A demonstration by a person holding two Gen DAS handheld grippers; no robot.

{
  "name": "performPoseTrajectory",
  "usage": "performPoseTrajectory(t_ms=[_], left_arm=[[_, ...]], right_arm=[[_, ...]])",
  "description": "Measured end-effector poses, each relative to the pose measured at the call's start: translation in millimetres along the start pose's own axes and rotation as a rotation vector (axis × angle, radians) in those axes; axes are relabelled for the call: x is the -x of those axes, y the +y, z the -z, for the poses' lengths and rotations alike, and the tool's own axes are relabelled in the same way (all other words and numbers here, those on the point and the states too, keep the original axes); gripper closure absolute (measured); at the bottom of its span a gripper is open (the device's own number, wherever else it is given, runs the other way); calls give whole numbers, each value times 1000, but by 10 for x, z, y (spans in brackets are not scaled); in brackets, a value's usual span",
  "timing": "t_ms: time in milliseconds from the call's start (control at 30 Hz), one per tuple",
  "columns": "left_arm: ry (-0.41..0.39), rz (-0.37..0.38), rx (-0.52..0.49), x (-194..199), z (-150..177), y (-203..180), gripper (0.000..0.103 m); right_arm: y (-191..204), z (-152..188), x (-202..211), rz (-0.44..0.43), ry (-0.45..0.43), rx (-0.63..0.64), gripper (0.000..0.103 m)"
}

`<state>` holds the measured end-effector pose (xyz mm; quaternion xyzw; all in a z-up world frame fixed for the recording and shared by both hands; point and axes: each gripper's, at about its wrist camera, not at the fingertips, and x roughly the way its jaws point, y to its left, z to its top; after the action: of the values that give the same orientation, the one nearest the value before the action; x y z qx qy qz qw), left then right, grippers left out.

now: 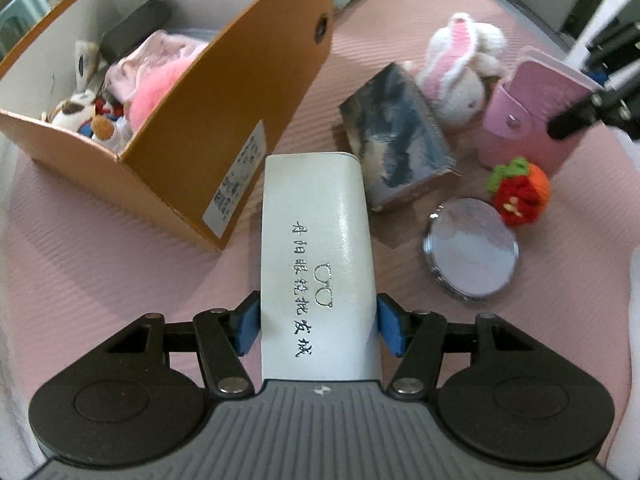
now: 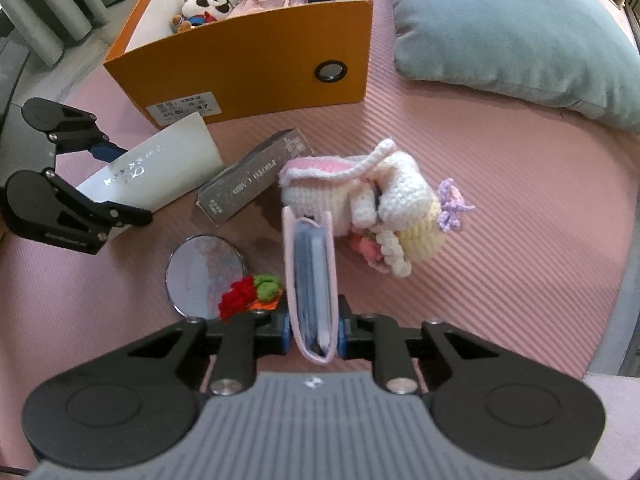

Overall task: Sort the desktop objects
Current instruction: 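Lift the glasses case and card holder and carry both over the shoebox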

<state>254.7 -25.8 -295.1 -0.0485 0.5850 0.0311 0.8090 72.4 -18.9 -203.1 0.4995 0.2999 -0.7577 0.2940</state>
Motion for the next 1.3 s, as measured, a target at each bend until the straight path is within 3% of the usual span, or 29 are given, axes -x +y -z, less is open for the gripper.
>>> performPoseTrajectory(t_ms=[167,267,367,533,767,1133,1300], left_arm=[[2,45,30,191,-31,38,33],[-1,62,23,468,156,26,33],[-13,69,-12,587,15,8,33],[-63,85,-86,1138,-168,35,33],[-148,70,-98,1655,-686,276,33],[-247,-19,139,1712,-1205,1129,33],[-267,-18,306,1591,-1325,1541,33]], right_arm=[[-26,21,218,1,-8,-2,83],[-24,22,374,10,-27,-6,83],[-31,9,535,20,-51,-10,83],[-51,-41,797,15,-97,7,83],[-15,-172,1055,-6,-156,63,83],[151,-644,1210,-60,-244,92,83],[272,-911,1185,-73,-271,124,83]])
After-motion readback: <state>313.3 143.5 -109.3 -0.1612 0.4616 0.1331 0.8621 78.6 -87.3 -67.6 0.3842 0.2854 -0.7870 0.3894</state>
